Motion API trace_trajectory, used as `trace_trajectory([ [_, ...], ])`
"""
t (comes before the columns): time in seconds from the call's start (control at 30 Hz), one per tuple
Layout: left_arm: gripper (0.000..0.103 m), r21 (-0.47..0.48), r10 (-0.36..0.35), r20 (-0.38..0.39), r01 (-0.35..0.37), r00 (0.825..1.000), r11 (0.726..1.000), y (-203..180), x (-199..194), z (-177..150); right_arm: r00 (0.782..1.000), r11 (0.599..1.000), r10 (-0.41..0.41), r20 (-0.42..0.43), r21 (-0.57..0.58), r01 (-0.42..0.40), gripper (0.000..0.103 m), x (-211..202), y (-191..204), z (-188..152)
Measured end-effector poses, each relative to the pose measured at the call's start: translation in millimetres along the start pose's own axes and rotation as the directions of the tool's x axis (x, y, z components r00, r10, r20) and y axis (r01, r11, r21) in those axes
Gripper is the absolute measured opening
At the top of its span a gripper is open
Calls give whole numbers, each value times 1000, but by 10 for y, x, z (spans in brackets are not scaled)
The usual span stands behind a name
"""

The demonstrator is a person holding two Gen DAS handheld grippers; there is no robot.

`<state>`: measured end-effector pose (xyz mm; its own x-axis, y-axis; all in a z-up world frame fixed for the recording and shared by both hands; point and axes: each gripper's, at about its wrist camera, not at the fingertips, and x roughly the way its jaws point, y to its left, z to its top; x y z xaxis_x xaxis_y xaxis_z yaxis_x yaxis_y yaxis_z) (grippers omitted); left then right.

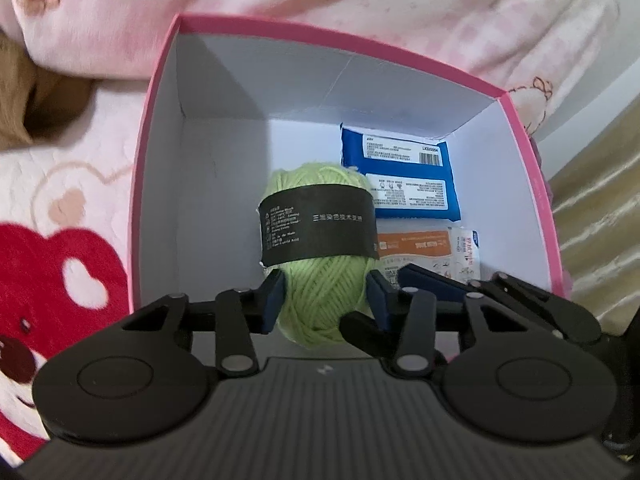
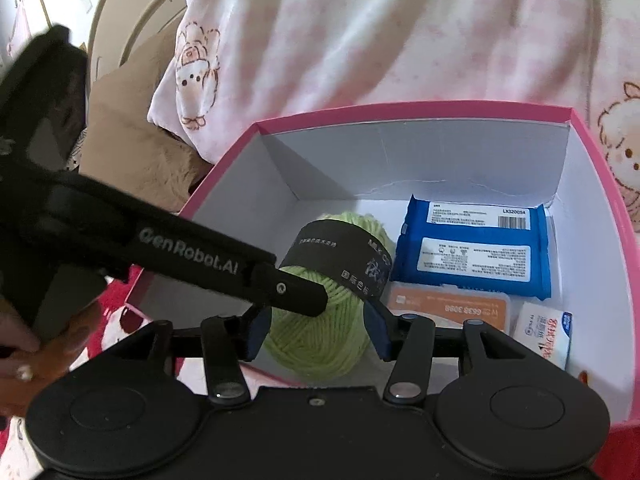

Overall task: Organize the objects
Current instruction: 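Open the left tool to release the yarn ball and withdraw, then move the left tool down toward the lilac plush bunny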

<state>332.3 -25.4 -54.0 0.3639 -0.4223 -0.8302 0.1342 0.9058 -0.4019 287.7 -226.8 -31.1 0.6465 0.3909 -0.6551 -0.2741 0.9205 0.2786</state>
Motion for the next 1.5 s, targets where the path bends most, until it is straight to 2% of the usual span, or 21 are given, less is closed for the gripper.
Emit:
trace_trajectory([
  [0.1, 43, -39, -15, 7, 15, 1000, 999, 23, 23, -5, 1000, 1000, -7, 5, 20, 7, 58, -82, -45, -17],
  [0.2, 46, -31, 9, 23, -9, 1000, 999, -30, -6, -48, 1000, 1000, -4, 12, 24, 4, 59, -171, -54, -20],
  [0.3, 46, -45, 6, 8, -5, 1000, 999, -42, -135, -91, 1000, 1000, -20, 22, -10, 21, 63, -360, -6, -31],
  [0.33, 46, -54, -2, -2, 2, 1000, 999, -40, -198, -106, 998, 997, -59, 29, -51, 60, 66, -528, 56, -49],
  [0.4, 46, -54, -19, -6, 19, 1000, 998, -51, -351, -144, 996, 994, -81, 26, -78, 83, 67, -608, 92, -57],
  [0.53, 49, -21, -17, -11, 17, 1000, 1000, -116, -694, -225, 993, 983, -112, 42, -143, 117, 68, -943, 212, -59],
  [0.63, 54, 20, -62, 0, 62, 998, 998, -199, -979, -299, 991, 970, -119, 61, -205, 129, 73, -1229, 334, -30],
  [0.73, 58, 73, -80, 20, 78, 997, 994, -315, -1238, -375, 989, 957, -134, 66, -251, 146, 74, -1485, 454, -1],
  [0.83, 62, 152, -108, 38, 101, 993, 983, -437, -1492, -501, 997, 964, -73, 10, -257, 74, 74, -1717, 505, 42],
  [1.0, 63, 216, -94, 28, 86, 995, 973, -540, -1723, -728, 1000, 975, -20, 13, -221, 22, 77, -2094, 499, 40],
  [1.1, 64, 238, -101, 15, 95, 995, 967, -592, -1757, -851, 999, 980, -14, 31, -198, 20, 79, -2280, 467, -39],
  [1.23, 64, 276, -103, -8, 102, 995, 956, -690, -1689, -1005, 997, 977, -67, 43, -202, 74, 83, -2365, 452, -272],
  [1.27, 64, 283, -106, -16, 106, 994, 953, -713, -1663, -1046, 998, 981, -59, 23, -185, 63, 83, -2334, 393, -413],
  [1.33, 65, 299, -109, -23, 111, 994, 948, -755, -1603, -1116, 999, 984, -41, 14, -171, 43, 83, -2330, 357, -461],
  [1.4, 69, 314, -107, -29, 111, 994, 943, -800, -1542, -1189, 1000, 990, -1, 7, -141, 2, 83, -2295, 272, -589],
  [1.5, 72, 350, -102, -28, 105, 994, 931, -888, -1446, -1298, 1000, 991, 18, 13, -129, -16, 85, -2264, 164, -756],
])
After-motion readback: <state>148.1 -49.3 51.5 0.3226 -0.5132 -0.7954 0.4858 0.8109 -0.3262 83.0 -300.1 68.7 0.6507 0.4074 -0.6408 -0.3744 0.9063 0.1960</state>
